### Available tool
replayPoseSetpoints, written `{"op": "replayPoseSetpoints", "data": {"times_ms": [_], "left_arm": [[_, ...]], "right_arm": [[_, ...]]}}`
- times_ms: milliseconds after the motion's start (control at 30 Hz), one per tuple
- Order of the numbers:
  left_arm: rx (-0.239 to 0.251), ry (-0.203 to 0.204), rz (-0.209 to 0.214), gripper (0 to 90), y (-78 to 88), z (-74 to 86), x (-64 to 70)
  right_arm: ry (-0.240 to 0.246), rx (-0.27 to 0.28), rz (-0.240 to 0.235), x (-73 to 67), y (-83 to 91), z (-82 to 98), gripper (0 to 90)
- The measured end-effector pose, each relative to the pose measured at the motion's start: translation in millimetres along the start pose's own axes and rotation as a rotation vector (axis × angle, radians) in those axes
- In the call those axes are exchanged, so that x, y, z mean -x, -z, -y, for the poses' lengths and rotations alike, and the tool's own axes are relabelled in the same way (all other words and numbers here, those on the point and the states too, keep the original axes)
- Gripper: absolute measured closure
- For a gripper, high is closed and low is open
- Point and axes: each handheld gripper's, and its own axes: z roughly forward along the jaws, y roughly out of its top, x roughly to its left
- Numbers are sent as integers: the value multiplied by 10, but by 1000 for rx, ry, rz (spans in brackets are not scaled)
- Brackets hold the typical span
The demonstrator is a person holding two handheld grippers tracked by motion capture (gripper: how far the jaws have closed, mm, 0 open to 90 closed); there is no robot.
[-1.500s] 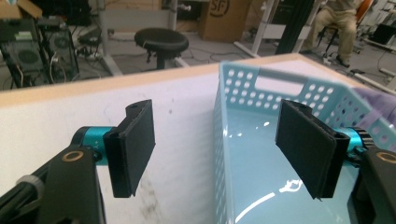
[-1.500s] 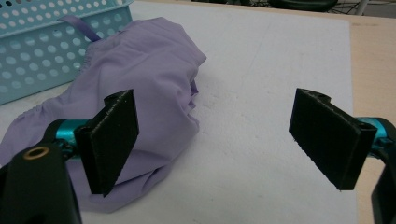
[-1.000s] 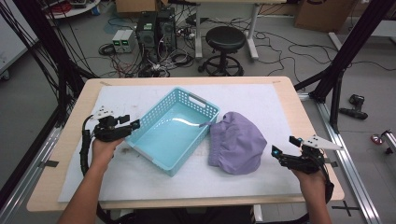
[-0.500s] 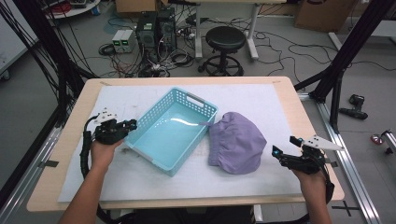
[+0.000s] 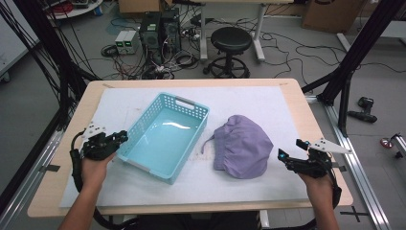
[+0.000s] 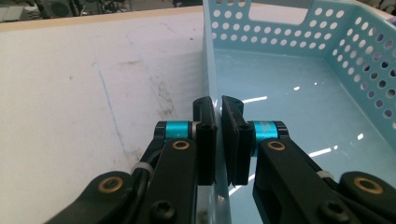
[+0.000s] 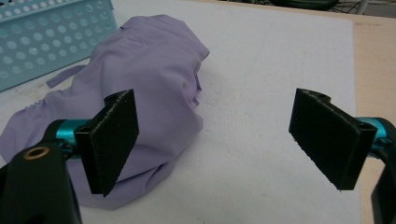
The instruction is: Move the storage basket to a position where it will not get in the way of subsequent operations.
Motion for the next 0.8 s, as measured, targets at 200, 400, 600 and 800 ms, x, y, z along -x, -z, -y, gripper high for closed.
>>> {"op": "replayPoseSetpoints", "data": {"times_ms": [200, 400, 600, 800], "left_arm": [[37, 40, -9, 836, 121, 112, 50], [172, -32, 74, 627, 94, 6, -65], [184, -123, 138, 515, -55, -305, -204], [103, -59, 153, 360, -285, -378, -231]], "right_arm": [[1, 0, 5, -3, -16, -5, 156], [5, -4, 0, -21, -36, -12, 156], [9, -6, 1, -22, -47, -15, 156], [4, -6, 4, -2, -37, -6, 156]]}}
